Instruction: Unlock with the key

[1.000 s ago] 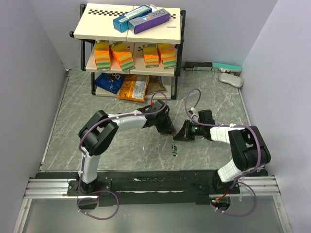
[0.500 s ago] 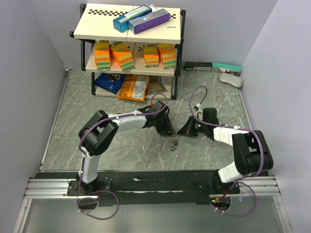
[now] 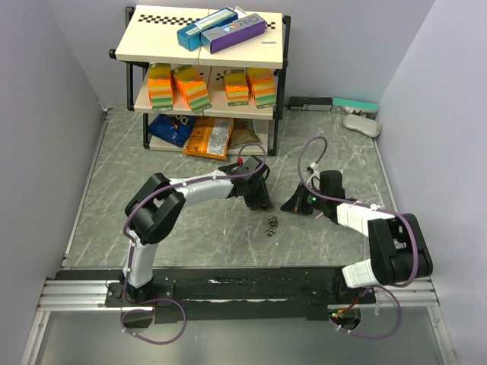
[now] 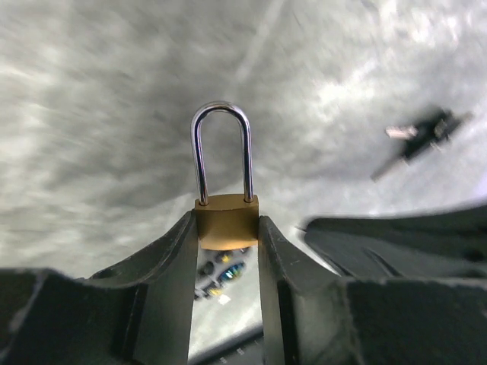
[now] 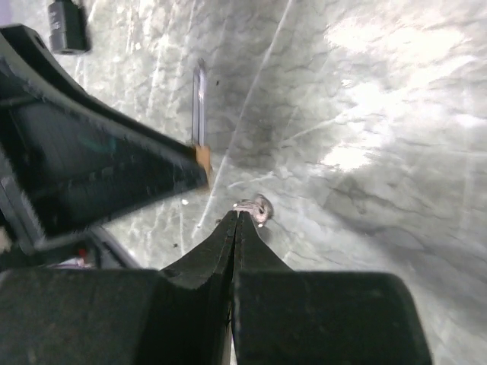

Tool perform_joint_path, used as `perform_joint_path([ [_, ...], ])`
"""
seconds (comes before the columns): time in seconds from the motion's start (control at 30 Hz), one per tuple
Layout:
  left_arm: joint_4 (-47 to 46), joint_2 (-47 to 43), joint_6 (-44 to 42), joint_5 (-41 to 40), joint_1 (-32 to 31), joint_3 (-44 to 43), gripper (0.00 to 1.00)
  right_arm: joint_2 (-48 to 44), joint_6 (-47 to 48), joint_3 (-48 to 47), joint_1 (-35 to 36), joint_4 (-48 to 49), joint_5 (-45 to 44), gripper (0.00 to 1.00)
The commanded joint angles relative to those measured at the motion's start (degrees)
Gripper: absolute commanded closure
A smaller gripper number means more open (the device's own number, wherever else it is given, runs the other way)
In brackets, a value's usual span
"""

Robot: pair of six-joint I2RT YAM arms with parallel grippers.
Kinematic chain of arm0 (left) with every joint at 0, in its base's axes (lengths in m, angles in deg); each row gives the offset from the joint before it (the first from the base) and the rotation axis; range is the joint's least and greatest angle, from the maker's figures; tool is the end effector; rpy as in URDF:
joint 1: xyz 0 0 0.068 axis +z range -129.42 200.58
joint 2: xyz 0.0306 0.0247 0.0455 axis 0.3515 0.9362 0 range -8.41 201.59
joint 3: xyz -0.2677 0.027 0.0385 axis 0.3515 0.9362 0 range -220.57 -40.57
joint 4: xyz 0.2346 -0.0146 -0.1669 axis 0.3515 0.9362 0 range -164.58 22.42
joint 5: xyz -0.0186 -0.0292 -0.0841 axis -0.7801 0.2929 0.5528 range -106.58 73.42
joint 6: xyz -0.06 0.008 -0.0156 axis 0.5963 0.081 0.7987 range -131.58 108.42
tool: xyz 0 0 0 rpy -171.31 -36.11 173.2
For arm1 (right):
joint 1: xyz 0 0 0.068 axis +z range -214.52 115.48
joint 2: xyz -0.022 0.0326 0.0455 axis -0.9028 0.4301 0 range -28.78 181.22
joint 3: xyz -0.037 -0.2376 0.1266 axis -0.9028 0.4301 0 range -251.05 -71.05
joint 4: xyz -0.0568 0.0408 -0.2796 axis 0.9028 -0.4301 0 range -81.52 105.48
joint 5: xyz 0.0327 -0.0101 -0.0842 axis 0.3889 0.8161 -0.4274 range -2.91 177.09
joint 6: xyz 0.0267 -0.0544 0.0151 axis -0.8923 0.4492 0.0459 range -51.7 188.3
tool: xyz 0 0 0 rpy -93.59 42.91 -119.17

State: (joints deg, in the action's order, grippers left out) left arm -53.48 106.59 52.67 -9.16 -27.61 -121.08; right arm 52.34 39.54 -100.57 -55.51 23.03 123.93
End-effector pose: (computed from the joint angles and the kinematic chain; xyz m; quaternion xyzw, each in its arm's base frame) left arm 0.3014 -0.3462 0.1464 -0.1142 0.9466 -0.2798 0.1127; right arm 0.2689 0.0716 0.1183 0.0283 0.8817 0.3952 0.2563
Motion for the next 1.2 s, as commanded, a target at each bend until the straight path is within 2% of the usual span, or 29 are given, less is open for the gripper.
perform_joint_path([
  [0.0,4.6,-3.4,-2.9,-9.6,0.4,-1.3,0.99,-5.4,4.8,-0.8,0.8,-5.8,-6.6,1.0],
  [0.1,5.8,-3.1,-5.2,-10.4,0.7,-0.8,0.99,-6.9,6.5,-2.1,2.5,-10.1,-10.6,1.0],
  [0.2,8.2,-2.2,-7.7,-11.7,0.7,-1.3,0.99,-7.2,7.3,-3.3,5.6,-13.1,-14.5,0.94],
  [0.33,10.2,-1.7,-9.0,-14.1,0.8,-0.9,0.99,-7.0,7.0,-3.9,10.0,-15.5,-17.7,0.76],
  [0.43,11.2,-1.4,-9.6,-15.2,0.9,-1.2,0.94,-6.2,5.6,-4.5,11.2,-16.0,-18.0,0.65],
  [0.5,11.7,-0.8,-9.8,-14.5,0.9,-1.7,0.82,-5.4,5.6,-5.3,12.2,-17.7,-19.3,0.61],
  [0.53,11.8,-0.7,-9.8,-14.2,0.8,-1.8,0.69,-5.1,5.6,-6.0,13.1,-18.1,-20.6,0.58],
  [0.6,11.3,-0.7,-9.8,-13.3,0.9,-1.8,0.58,-4.6,5.2,-6.5,13.8,-18.8,-20.8,0.55],
  [0.63,11.1,-0.9,-9.8,-13.0,0.9,-1.7,0.47,-4.6,5.0,-7.0,14.3,-19.0,-20.9,0.54],
  [0.73,10.3,-1.7,-9.3,-12.5,0.9,-1.6,0.31,-4.0,4.8,-7.7,16.0,-19.9,-21.3,0.52],
  [0.93,9.3,-5.7,-8.8,-12.9,0.9,-0.1,0.12,-2.9,3.2,-8.0,20.4,-20.5,-22.3,0.5],
  [1.17,10.0,-13.5,-6.3,-13.9,0.9,5.7,0.01,1.0,1.8,-10.6,22.2,-21.8,-25.3,0.48],
])
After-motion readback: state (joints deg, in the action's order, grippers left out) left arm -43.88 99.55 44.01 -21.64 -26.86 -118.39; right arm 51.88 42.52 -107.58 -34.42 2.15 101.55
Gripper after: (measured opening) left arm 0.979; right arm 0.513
